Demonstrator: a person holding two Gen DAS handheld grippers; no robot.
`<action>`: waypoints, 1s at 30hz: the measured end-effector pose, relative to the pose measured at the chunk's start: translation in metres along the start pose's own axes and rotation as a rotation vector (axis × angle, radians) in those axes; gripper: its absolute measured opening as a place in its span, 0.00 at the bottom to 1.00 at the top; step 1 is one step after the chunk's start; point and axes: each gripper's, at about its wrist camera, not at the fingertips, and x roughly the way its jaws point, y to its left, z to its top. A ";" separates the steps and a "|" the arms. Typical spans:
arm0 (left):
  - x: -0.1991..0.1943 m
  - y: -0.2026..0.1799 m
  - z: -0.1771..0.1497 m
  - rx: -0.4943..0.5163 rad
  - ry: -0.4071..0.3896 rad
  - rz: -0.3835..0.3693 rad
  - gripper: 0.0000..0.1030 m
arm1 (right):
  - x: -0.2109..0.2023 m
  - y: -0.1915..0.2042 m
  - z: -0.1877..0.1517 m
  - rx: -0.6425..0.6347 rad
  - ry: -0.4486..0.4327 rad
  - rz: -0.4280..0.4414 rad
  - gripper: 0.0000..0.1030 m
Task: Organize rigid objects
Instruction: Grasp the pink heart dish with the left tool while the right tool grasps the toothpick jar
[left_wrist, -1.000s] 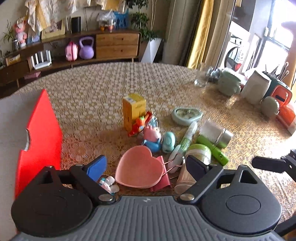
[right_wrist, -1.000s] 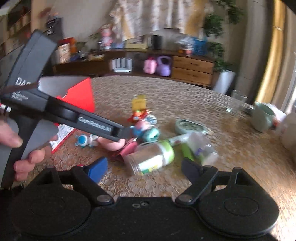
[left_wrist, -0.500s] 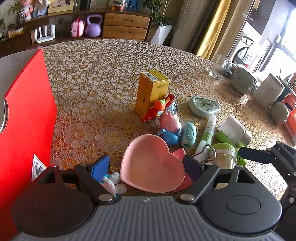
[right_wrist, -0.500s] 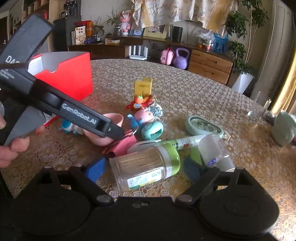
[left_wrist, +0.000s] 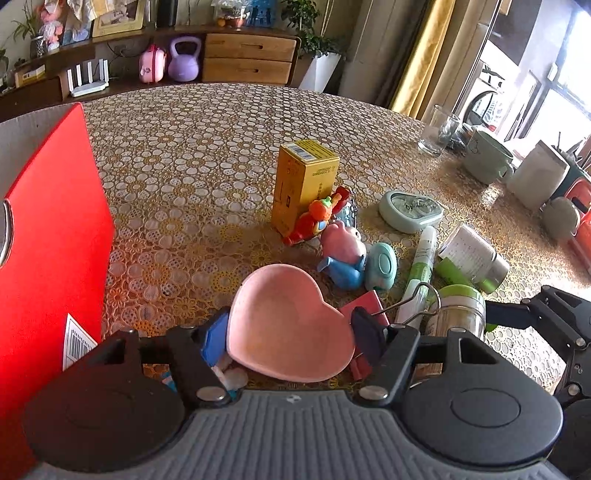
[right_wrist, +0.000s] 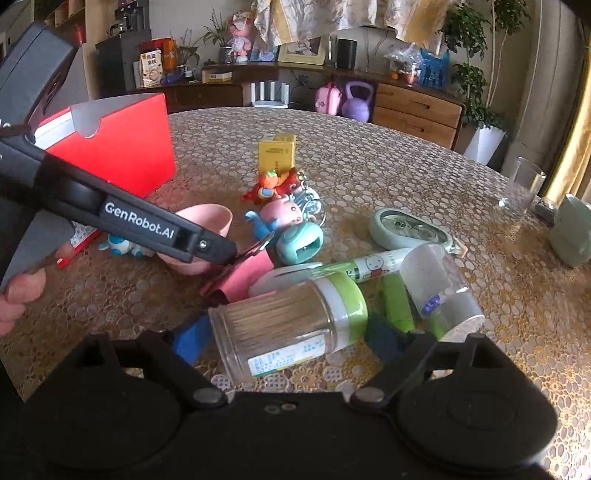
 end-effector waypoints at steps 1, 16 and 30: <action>0.000 0.000 0.000 -0.001 0.000 0.001 0.68 | -0.002 0.000 -0.001 0.001 0.000 -0.001 0.86; -0.047 -0.004 0.008 -0.032 -0.052 -0.040 0.68 | -0.047 0.011 0.014 0.013 -0.035 -0.080 0.86; -0.145 0.026 0.033 -0.071 -0.132 -0.056 0.68 | -0.099 0.065 0.070 -0.028 -0.116 -0.040 0.86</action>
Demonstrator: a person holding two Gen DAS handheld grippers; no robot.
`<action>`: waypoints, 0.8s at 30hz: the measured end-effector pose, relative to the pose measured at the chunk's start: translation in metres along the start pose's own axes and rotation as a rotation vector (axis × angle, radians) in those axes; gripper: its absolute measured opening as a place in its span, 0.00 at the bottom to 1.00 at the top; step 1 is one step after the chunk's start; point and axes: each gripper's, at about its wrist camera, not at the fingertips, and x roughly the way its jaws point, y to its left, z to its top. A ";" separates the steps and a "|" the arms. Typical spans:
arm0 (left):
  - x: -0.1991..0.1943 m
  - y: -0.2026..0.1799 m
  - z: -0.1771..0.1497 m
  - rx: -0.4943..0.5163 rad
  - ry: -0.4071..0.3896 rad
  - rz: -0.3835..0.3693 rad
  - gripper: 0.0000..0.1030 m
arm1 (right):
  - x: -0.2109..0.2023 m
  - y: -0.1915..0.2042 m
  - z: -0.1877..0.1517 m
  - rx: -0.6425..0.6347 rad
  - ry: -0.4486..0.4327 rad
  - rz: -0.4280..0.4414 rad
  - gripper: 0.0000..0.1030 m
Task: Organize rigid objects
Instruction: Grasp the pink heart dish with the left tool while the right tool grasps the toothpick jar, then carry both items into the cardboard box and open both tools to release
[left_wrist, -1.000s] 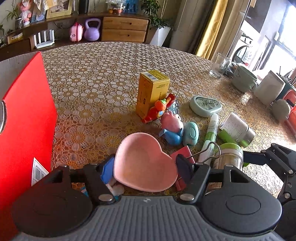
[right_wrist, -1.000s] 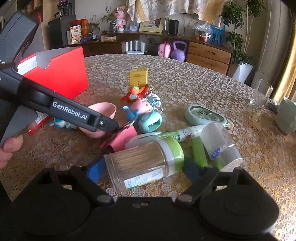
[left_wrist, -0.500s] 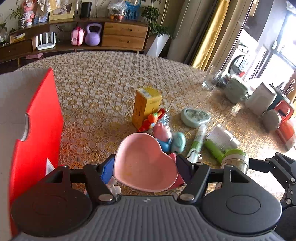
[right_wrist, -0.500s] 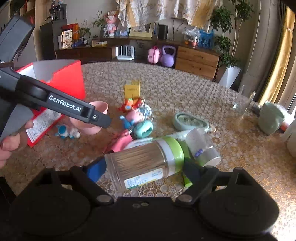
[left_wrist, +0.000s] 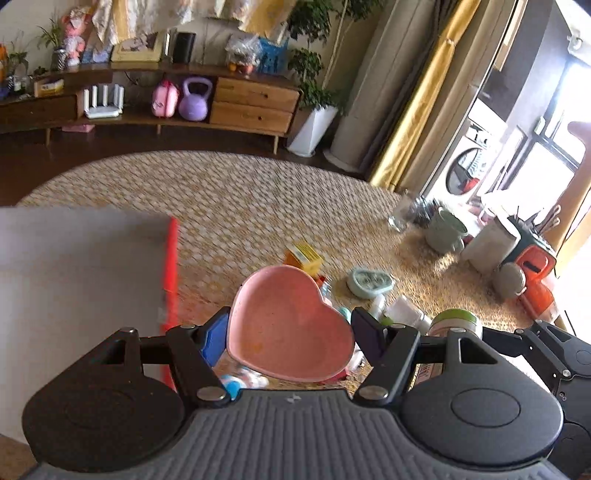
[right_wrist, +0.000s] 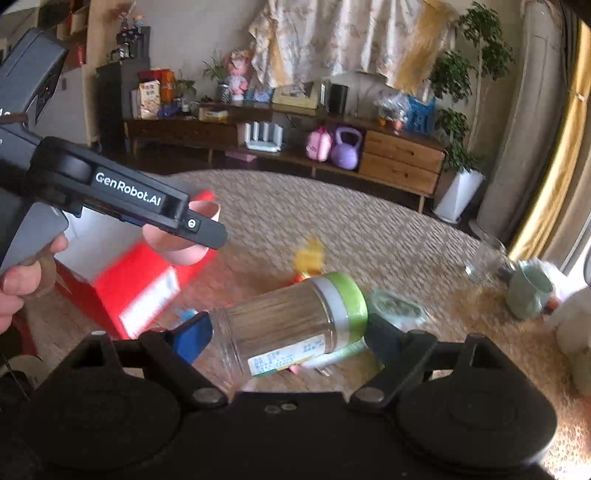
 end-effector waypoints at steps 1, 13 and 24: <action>-0.008 0.006 0.003 -0.001 -0.008 0.004 0.68 | 0.000 0.006 0.006 -0.002 -0.005 0.010 0.86; -0.058 0.101 0.023 -0.034 -0.037 0.144 0.68 | 0.055 0.096 0.068 -0.062 0.012 0.145 0.86; -0.005 0.197 0.033 -0.045 0.145 0.246 0.68 | 0.155 0.156 0.088 -0.110 0.184 0.221 0.86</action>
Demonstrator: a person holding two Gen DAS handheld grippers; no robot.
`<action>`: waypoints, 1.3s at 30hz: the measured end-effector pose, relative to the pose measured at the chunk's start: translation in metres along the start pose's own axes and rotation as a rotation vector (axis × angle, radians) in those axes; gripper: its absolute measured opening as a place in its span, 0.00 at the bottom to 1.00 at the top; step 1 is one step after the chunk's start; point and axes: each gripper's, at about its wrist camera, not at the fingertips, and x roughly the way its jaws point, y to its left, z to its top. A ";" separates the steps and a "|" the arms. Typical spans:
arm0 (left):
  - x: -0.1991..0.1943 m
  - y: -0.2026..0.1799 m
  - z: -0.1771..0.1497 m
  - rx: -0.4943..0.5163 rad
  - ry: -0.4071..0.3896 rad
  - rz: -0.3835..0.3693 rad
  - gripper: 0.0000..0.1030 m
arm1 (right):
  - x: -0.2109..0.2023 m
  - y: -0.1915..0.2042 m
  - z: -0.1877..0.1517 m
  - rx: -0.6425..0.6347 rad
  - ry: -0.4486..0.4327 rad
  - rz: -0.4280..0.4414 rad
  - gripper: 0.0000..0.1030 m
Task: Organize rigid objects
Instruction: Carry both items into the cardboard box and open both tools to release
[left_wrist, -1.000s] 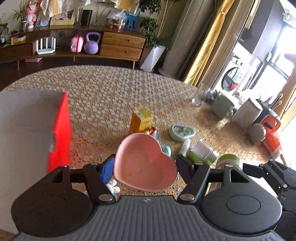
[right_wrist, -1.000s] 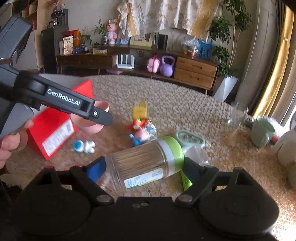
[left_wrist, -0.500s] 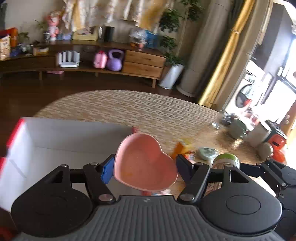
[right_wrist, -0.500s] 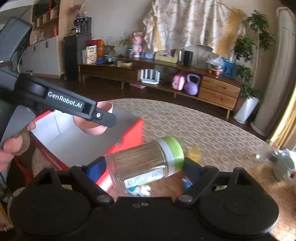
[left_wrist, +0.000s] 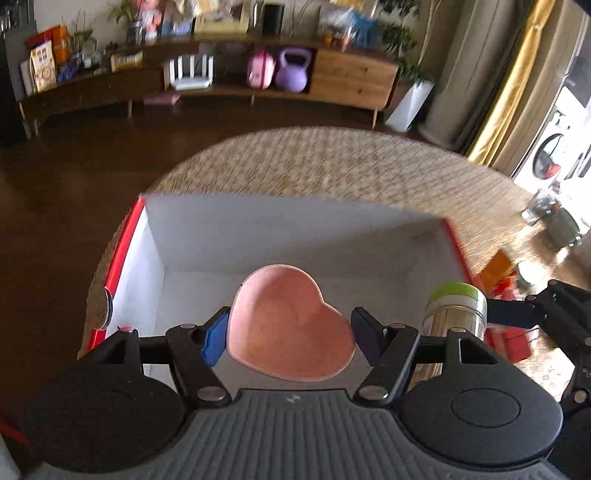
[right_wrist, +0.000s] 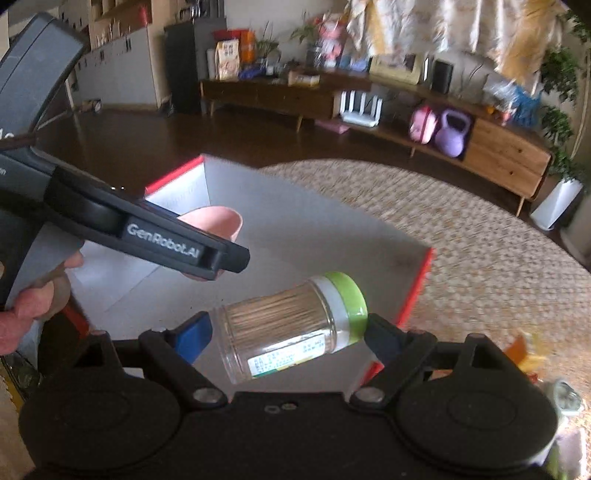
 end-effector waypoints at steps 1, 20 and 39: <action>0.007 0.004 0.000 -0.006 0.019 0.003 0.68 | 0.007 0.004 0.001 -0.009 0.013 0.001 0.86; 0.083 0.020 0.009 -0.009 0.323 0.024 0.68 | 0.061 0.026 0.008 -0.102 0.266 -0.053 0.86; 0.071 0.011 0.007 -0.019 0.306 -0.007 0.68 | 0.032 0.017 0.006 -0.044 0.181 0.009 0.85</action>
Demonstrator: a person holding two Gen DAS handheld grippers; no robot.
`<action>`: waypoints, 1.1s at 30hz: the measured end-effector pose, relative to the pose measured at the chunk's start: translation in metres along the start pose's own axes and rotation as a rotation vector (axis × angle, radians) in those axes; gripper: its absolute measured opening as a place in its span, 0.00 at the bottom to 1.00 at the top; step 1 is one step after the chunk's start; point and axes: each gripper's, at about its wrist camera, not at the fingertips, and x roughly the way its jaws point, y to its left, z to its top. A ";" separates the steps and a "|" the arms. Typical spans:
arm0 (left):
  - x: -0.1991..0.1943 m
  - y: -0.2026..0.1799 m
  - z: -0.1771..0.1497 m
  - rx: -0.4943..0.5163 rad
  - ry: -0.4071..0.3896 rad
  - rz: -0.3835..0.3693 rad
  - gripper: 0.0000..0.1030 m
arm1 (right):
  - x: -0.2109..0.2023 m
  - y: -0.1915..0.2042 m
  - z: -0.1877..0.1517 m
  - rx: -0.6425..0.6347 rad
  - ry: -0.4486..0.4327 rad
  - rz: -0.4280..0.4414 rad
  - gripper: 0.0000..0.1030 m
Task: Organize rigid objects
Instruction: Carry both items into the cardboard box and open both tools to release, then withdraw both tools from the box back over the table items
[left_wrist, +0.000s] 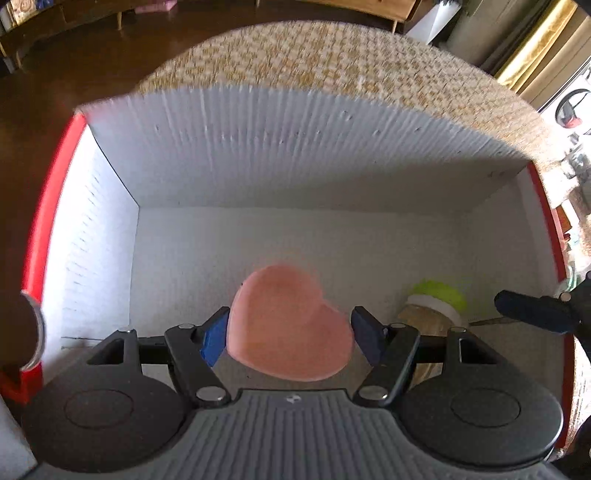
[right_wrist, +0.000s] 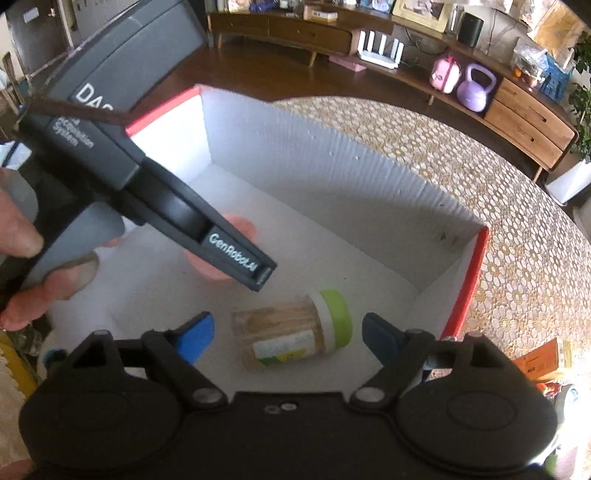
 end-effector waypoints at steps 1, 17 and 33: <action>-0.005 -0.002 -0.002 0.007 -0.016 -0.005 0.68 | -0.005 0.000 -0.001 -0.001 -0.013 0.004 0.85; -0.078 -0.030 -0.029 0.061 -0.212 0.006 0.69 | -0.088 -0.010 -0.030 0.084 -0.197 0.040 0.86; -0.139 -0.070 -0.081 0.100 -0.389 -0.033 0.76 | -0.171 -0.033 -0.100 0.262 -0.404 0.049 0.99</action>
